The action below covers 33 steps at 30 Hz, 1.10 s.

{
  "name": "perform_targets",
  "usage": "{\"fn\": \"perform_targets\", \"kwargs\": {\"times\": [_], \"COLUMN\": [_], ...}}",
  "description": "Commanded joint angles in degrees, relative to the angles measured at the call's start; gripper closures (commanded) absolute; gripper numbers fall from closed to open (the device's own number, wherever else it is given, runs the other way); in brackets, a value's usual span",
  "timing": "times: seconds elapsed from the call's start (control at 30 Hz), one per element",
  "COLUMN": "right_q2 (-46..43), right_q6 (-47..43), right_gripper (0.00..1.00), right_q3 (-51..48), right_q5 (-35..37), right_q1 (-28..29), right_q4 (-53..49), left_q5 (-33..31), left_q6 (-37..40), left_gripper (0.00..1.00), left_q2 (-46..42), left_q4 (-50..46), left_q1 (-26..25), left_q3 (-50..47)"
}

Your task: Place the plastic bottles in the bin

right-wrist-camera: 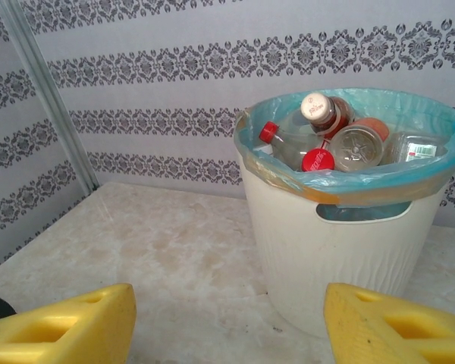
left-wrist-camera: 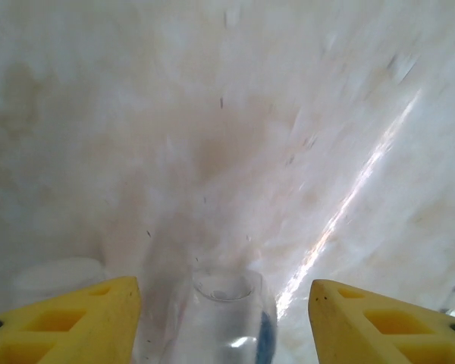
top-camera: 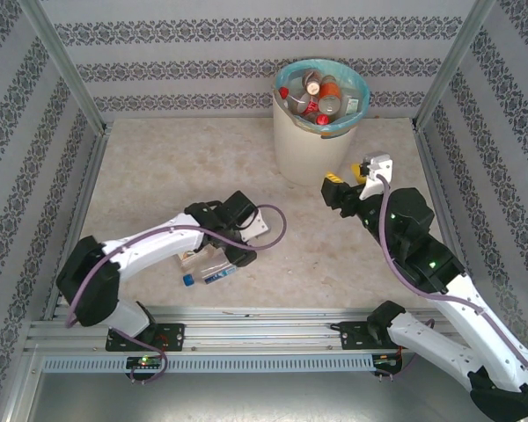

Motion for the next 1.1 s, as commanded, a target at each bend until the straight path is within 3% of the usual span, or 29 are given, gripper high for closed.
{"fn": "perform_targets", "kwargs": {"times": [0.0, 0.07, 0.17, 0.4, 0.63, 0.87, 1.07], "right_q2": [-2.24, -3.24, -4.46, -5.78, -4.95, -6.65, -9.19], "right_q6": [0.70, 0.86, 0.67, 1.53, 4.08, 7.65, 9.76], "right_gripper": [0.34, 0.34, 0.33, 0.34, 0.34, 0.36, 0.36], "right_q3": [0.26, 0.19, -0.15, -2.04, -2.31, -3.76, -4.81], "right_q5": [0.10, 0.39, 0.79, 0.50, -1.04, -1.62, -0.21], "right_q1": [0.37, 0.37, 0.37, 0.37, 0.37, 0.42, 0.42], "right_q4": [-1.16, -1.90, -2.82, -2.69, -2.64, -3.16, -3.95], "left_q5": [0.42, -2.06, -3.95, -7.45, -3.95, -3.26, -1.45], "left_q6": [-1.30, -1.32, 0.91, 6.04, 5.78, 5.96, 6.40], "left_gripper": [0.33, 0.25, 0.22, 0.19, 0.20, 0.30, 0.47], "left_q2": [-5.12, -5.70, -5.31, -6.91, -4.00, 1.16, -1.03], "left_q4": [-1.28, -2.92, -7.37, -5.72, 0.19, 3.19, 1.70], "left_q1": [-0.86, -0.86, -0.85, -0.78, -0.77, -0.84, -0.77], "left_q3": [2.53, 2.68, 1.40, -8.61, -12.16, -13.89, -10.88]}}
